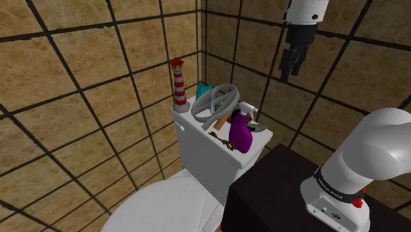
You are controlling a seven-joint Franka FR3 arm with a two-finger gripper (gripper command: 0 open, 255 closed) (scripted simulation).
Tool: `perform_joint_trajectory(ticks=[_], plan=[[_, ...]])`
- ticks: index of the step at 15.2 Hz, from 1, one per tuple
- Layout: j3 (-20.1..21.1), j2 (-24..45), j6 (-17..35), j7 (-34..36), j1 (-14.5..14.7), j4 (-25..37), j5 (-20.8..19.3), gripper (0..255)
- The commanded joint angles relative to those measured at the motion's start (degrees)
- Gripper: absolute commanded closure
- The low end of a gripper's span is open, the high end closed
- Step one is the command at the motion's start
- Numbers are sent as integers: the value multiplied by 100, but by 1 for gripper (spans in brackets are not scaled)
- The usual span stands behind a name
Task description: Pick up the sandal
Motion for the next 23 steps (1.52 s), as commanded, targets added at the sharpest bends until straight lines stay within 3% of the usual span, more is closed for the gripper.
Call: perform_joint_trajectory(ticks=[1,12,20,23], plan=[[0,0,0,0,0,0,0,0],[220,1175,2620,208,151,-1178,300,0],[353,2826,4610,268,320,-1321,569,0],[363,3126,4960,241,343,-1355,619,0]])
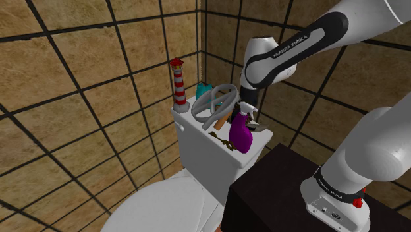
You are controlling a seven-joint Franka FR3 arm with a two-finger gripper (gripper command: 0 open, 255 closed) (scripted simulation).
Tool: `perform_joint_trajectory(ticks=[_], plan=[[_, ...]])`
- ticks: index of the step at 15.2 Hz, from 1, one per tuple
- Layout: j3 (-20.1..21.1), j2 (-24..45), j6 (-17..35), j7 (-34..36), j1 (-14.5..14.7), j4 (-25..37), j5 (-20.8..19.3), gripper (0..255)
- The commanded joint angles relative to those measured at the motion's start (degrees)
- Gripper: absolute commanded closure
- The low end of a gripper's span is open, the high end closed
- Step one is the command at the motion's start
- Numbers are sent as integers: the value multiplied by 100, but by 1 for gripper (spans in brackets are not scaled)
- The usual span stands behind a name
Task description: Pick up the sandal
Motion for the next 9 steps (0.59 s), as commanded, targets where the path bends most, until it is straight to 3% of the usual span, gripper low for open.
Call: perform_joint_trajectory(ticks=[1,7,8,9], plan=[[-7,186,253,-42,5,-55,29,0],[-9,535,689,-113,27,-145,98,0],[-6,521,674,-106,29,-143,96,255],[-8,524,674,-110,27,-140,95,255]])
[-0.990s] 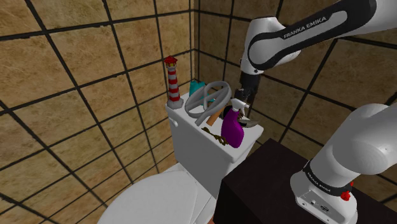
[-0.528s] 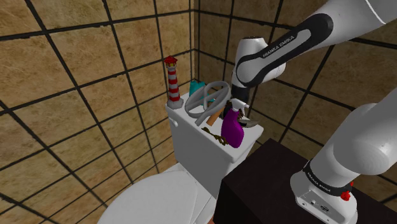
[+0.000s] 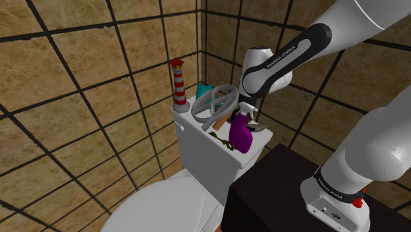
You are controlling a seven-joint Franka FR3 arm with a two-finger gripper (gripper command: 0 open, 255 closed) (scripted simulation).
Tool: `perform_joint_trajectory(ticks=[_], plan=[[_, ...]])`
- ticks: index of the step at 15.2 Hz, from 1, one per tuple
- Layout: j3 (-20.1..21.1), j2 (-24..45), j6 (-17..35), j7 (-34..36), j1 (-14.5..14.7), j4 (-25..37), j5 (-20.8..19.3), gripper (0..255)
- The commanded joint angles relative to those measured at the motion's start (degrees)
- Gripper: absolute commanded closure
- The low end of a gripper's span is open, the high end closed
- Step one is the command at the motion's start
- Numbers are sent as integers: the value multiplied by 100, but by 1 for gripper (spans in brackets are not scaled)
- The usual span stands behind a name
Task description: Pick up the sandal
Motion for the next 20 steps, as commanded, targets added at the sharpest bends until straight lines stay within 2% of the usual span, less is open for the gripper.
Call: perform_joint_trajectory(ticks=[1,8,20], plan=[[-1,9,10,-4,-1,-1,1,255],[0,20,24,-5,0,-4,4,255],[2,-819,-1111,158,-51,297,-147,255]])
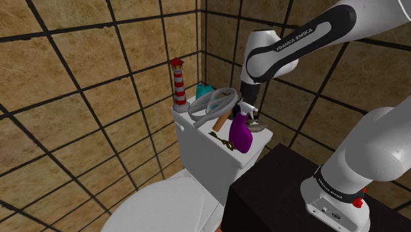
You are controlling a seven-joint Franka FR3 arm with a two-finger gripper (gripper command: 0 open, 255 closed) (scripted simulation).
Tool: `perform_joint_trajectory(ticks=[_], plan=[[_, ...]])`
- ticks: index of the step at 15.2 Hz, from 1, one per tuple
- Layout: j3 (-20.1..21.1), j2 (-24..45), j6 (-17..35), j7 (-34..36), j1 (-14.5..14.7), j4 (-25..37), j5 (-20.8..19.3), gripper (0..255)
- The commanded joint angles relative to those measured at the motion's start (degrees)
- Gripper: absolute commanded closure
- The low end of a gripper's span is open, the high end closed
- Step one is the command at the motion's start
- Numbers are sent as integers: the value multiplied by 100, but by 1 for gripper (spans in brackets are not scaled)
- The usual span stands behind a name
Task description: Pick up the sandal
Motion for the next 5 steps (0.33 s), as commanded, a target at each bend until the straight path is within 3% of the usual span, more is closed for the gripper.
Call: perform_joint_trajectory(ticks=[1,5], plan=[[5,-152,-192,29,-2,43,-16,255],[4,-272,-390,51,-9,121,-34,255]])
